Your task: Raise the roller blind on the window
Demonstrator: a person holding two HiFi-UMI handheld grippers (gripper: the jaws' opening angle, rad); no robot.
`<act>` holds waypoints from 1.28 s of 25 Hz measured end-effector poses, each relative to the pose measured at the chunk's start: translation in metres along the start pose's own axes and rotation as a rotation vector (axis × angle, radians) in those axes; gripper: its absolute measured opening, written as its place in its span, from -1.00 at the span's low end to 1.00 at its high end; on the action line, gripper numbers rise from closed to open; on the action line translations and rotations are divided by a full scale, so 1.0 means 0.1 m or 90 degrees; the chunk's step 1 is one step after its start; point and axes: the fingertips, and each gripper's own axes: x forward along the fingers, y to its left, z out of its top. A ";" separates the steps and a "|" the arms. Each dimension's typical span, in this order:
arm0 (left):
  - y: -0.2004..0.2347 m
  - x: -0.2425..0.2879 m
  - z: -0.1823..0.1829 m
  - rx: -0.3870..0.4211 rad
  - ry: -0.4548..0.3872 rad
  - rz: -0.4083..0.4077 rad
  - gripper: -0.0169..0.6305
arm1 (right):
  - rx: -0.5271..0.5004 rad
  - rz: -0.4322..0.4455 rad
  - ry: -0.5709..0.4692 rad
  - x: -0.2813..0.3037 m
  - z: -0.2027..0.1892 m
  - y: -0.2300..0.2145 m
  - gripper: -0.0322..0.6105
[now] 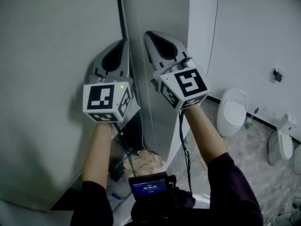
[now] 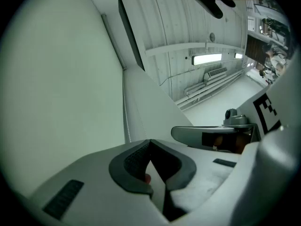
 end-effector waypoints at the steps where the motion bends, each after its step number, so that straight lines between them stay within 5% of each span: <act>1: 0.01 0.01 -0.01 0.001 0.002 0.002 -0.91 | 0.000 -0.006 0.005 0.01 -0.02 -0.01 -0.88; 10: 0.01 0.09 -0.07 -0.058 0.015 -0.032 -0.91 | 0.114 -0.004 0.056 0.16 -0.25 -0.10 -0.87; 15: 0.08 0.13 -0.05 -0.051 0.012 -0.030 -0.91 | 0.102 -0.005 0.090 0.34 -0.32 -0.05 -0.73; 22: 0.17 0.01 0.07 -0.010 -0.008 -0.004 -0.91 | 0.020 -0.143 0.199 0.52 -0.60 -0.09 -0.72; 32: 0.27 -0.15 0.11 -0.015 -0.023 -0.023 -0.91 | -0.001 -0.213 0.231 0.49 -0.62 -0.11 -0.72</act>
